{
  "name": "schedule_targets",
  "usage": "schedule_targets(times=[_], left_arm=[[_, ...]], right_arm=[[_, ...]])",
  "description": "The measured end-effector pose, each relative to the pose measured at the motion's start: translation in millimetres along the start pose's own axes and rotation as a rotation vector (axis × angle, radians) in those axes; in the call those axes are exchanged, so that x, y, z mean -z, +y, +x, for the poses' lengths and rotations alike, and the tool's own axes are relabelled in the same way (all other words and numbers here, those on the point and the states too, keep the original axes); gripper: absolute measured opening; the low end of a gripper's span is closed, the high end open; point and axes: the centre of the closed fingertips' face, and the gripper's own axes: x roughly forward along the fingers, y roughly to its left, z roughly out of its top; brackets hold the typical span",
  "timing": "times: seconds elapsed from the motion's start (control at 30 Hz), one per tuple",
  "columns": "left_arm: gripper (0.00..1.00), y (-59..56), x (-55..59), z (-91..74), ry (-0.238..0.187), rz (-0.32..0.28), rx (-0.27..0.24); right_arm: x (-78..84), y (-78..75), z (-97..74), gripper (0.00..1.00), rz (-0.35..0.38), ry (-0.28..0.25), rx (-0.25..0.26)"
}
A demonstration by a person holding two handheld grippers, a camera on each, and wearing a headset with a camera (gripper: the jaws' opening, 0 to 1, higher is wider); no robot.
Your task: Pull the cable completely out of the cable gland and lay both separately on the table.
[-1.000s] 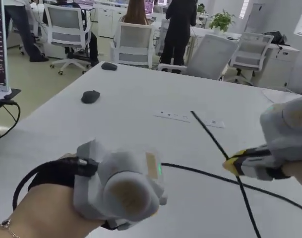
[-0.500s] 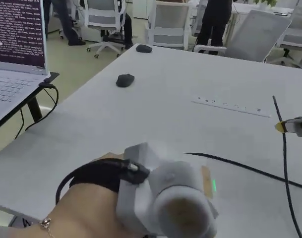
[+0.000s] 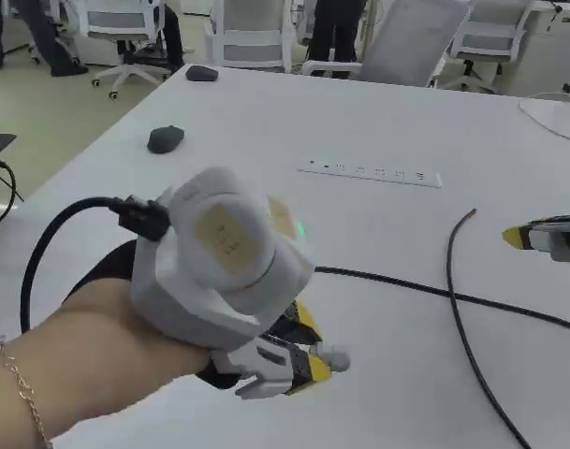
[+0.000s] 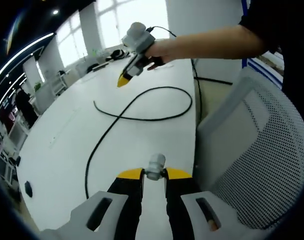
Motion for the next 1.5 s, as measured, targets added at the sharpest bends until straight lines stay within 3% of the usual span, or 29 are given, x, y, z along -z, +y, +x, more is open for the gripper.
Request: schedule_targets(times=[0.1,0.13,0.17,0.23,0.27,0.3,0.37,0.43,0.53,0.6,0.67,0.73,0.83,0.87,0.93,0.97,1.07,1.1,1.13,1.2,1.33,1.4,1.47,1.5], left_arm=[[0.17,7.8,7.2,18.9,0.018,0.014,0.032],[0.17,9.3,10.0,25.1,0.018,0.003,0.047],[0.17,12.0,17.0,36.2,0.034,-0.011,0.066],[0.17,21.1,27.5,50.1,0.060,-0.006,0.065],[0.17,25.5,34.3,58.2,0.070,-0.034,0.071],[0.17,28.8,37.9,66.9,0.065,-0.046,0.079],[0.17,33.2,50.0,78.1,0.096,-0.064,0.083],[0.17,38.2,63.7,88.0,0.142,-0.033,0.075],[0.17,37.7,72.3,95.8,0.152,-0.069,0.093],[0.18,38.5,77.6,97.0,0.166,-0.040,0.087],[0.25,37.4,80.4,96.3,0.175,-0.033,0.088],[0.35,36.1,80.1,93.5,0.169,-0.066,0.090],[0.37,31.7,74.5,77.4,0.167,-0.079,0.103],[0.39,28.4,71.2,70.3,0.165,-0.089,0.110],[0.41,22.7,64.7,54.0,0.155,-0.110,0.120],[0.41,20.6,63.6,50.2,0.156,-0.116,0.126],[0.40,3.1,53.0,16.2,0.152,-0.159,0.170],[0.39,-3.1,50.0,2.4,0.152,-0.169,0.179],[0.39,-7.7,48.1,-6.2,0.149,-0.172,0.187],[0.39,-24.9,48.4,-30.2,0.154,-0.230,0.212],[0.39,-45.0,55.5,-68.0,0.112,-0.300,0.150],[0.32,-58.3,68.8,-84.3,0.138,-0.336,0.140],[0.28,-60.9,73.4,-92.6,0.108,-0.350,0.090],[0.32,-61.9,74.9,-96.6,0.091,-0.368,0.068]], right_arm=[[14.9,22.5,-34.5,0.09,-0.008,-0.013,-0.012],[17.2,25.2,-43.9,0.08,-0.009,-0.030,0.006],[20.7,23.2,-57.4,0.06,-0.011,-0.059,0.073],[30.8,35.5,-69.5,0.04,-0.025,-0.049,0.064],[34.6,36.5,-79.4,0.05,-0.012,-0.064,0.103],[38.0,42.1,-85.9,0.05,-0.010,-0.069,0.105],[42.9,46.2,-94.2,0.05,0.006,-0.072,0.121],[47.4,51.2,-102.5,0.05,0.030,-0.076,0.130],[49.9,58.7,-112.9,0.05,0.045,-0.085,0.142],[51.4,60.6,-117.0,0.05,0.049,-0.083,0.149],[51.8,61.5,-120.7,0.05,0.049,-0.088,0.158],[52.3,61.8,-122.6,0.05,0.059,-0.087,0.156],[50.6,68.6,-125.0,0.06,0.081,-0.088,0.129],[51.0,74.2,-123.9,0.07,0.079,-0.074,0.099],[53.9,92.4,-121.5,0.12,0.093,-0.039,0.001],[54.2,95.6,-121.2,0.14,0.095,-0.035,-0.015],[60.4,122.9,-117.7,0.16,0.083,0.024,-0.140],[59.6,128.3,-116.9,0.17,0.068,0.024,-0.161],[59.9,142.2,-116.0,0.18,0.037,0.039,-0.221],[63.6,166.1,-116.0,0.18,-0.013,0.071,-0.326],[68.1,192.1,-116.0,0.23,-0.037,0.100,-0.396],[69.8,206.6,-119.1,0.26,-0.034,0.108,-0.447],[72.7,214.8,-119.6,0.27,-0.028,0.107,-0.478],[79.6,220.0,-120.0,0.27,0.006,0.143,-0.502]])
